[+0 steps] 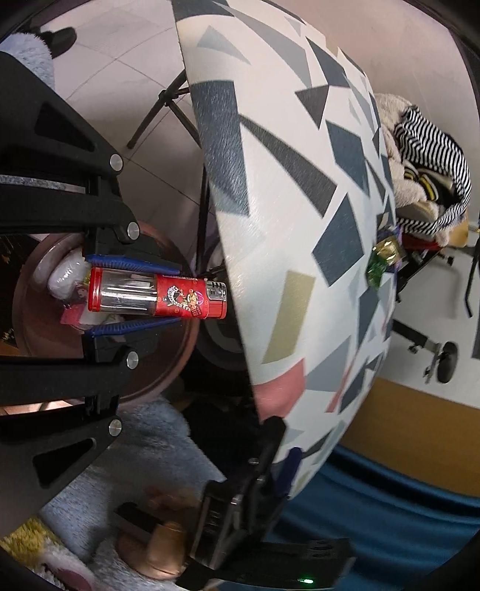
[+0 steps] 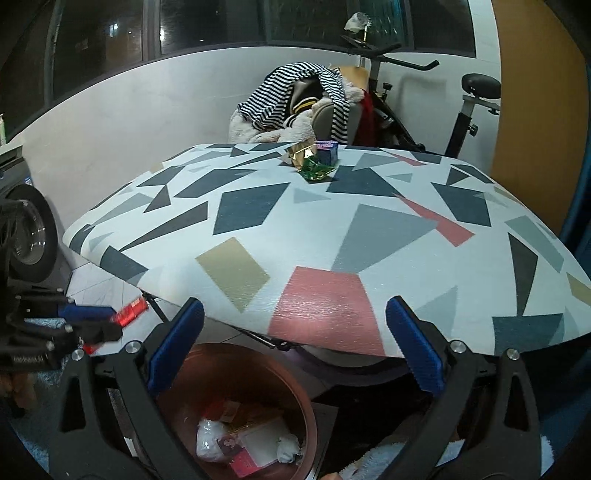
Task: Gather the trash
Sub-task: 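Open the left gripper over the brown bin to drop the red lighter, then move the right gripper to the gold-and-green tea packet and grasp it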
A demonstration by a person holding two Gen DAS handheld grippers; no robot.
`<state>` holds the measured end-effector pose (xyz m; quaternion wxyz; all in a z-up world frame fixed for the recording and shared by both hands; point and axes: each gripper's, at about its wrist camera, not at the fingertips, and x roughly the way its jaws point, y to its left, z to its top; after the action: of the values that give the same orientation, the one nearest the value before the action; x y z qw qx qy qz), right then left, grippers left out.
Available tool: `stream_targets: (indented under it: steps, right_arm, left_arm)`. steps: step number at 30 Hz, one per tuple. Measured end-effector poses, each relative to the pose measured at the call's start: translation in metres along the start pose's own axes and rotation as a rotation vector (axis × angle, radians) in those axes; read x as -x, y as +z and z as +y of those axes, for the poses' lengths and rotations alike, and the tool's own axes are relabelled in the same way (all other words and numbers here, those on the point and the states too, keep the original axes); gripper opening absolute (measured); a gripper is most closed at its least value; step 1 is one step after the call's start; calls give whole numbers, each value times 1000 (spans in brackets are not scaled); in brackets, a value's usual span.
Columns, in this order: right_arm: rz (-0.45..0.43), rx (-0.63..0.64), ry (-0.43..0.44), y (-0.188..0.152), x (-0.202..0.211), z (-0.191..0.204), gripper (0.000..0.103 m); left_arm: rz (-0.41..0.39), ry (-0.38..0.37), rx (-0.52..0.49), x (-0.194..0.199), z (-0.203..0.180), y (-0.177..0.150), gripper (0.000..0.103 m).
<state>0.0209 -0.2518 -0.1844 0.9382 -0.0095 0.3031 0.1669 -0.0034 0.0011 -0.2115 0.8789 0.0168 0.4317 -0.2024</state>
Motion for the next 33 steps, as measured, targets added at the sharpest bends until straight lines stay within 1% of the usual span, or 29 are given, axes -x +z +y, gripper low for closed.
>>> stream_targets:
  steps: [5, 8, 9, 10, 11, 12, 13, 14, 16, 21, 22, 23, 24, 25, 33]
  right_arm:
    - [2, -10, -7, -2, 1, -4, 97]
    - [4, -13, -9, -3, -1, -2, 97]
    - [5, -13, -10, -3, -1, -2, 97]
    - [7, -13, -8, -3, -1, -2, 97]
    - [9, -13, -7, -3, -1, -1, 97]
    - [10, -11, -9, -3, -2, -1, 97]
    - [11, -10, -9, -4, -2, -1, 97]
    - [12, -10, -8, -4, -2, -1, 97]
    - [13, -9, -8, -4, -3, 0, 97]
    - [8, -8, -12, -5, -3, 0, 97]
    - [9, -9, -12, -5, -4, 0, 97]
    - [8, -11, -15, -5, -4, 0, 97]
    - [7, -10, -16, -5, -4, 1, 97]
    - [3, -11, -19, -5, -4, 0, 97]
    - [-1, -24, -34, -6, -7, -3, 97]
  left_arm:
    - [35, 10, -37, -8, -7, -3, 23]
    - [36, 15, -42, -9, -8, -3, 24]
    - [36, 14, -41, -9, -7, -3, 26]
    - [37, 18, -39, -10, -7, -3, 33]
    - [36, 22, -36, -10, -7, -3, 38]
    - [31, 25, -32, -9, -6, -2, 46]
    - [24, 27, -28, -8, -6, -2, 51]
    - [18, 29, -23, -7, -5, -2, 54]
    - [1, 35, -8, -5, -2, -1, 65]
    - [-37, 47, 37, 1, 5, 1, 80]
    - [-43, 50, 47, 2, 7, 2, 84]
    - [-47, 54, 56, 3, 9, 2, 87]
    - [-54, 58, 66, 4, 11, 2, 93]
    - [-60, 59, 76, 5, 13, 2, 97]
    - [-94, 110, 124, 10, 24, 3, 97]
